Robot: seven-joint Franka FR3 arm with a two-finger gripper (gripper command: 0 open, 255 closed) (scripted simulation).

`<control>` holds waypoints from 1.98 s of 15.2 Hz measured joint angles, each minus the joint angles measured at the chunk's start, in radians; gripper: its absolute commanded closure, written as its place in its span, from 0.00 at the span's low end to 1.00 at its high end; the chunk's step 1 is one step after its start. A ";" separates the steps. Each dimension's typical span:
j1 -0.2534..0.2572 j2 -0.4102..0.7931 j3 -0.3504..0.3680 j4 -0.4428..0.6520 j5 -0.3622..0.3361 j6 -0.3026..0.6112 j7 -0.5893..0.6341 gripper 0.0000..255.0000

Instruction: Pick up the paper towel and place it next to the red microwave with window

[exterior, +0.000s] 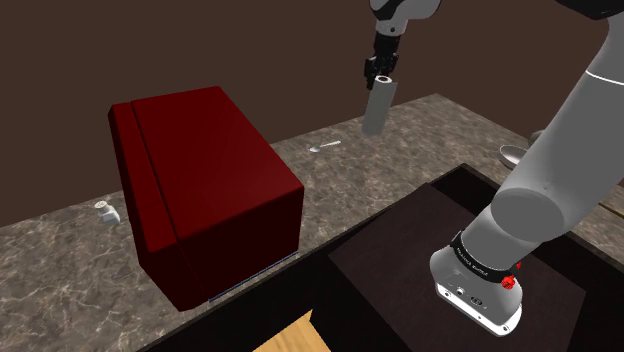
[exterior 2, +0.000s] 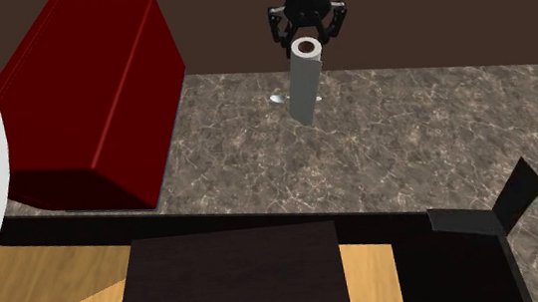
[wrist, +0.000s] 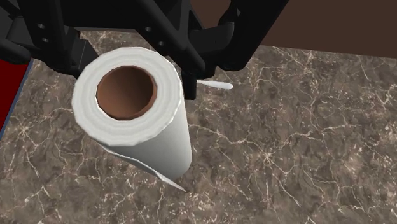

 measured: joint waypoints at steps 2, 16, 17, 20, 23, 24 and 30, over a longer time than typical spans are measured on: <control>0.002 -0.006 0.001 0.020 -0.002 -0.026 0.004 1.00; 0.003 -0.044 0.000 0.163 -0.013 -0.206 0.008 1.00; 0.003 -0.046 -0.001 0.172 -0.013 -0.218 0.008 1.00; 0.002 -0.046 -0.001 0.213 -0.013 -0.258 0.007 1.00; 0.001 -0.041 -0.002 0.263 -0.012 -0.302 0.004 1.00; 0.000 -0.043 -0.003 0.275 -0.012 -0.317 0.003 1.00; 0.001 -0.036 -0.002 0.362 -0.011 -0.398 0.005 1.00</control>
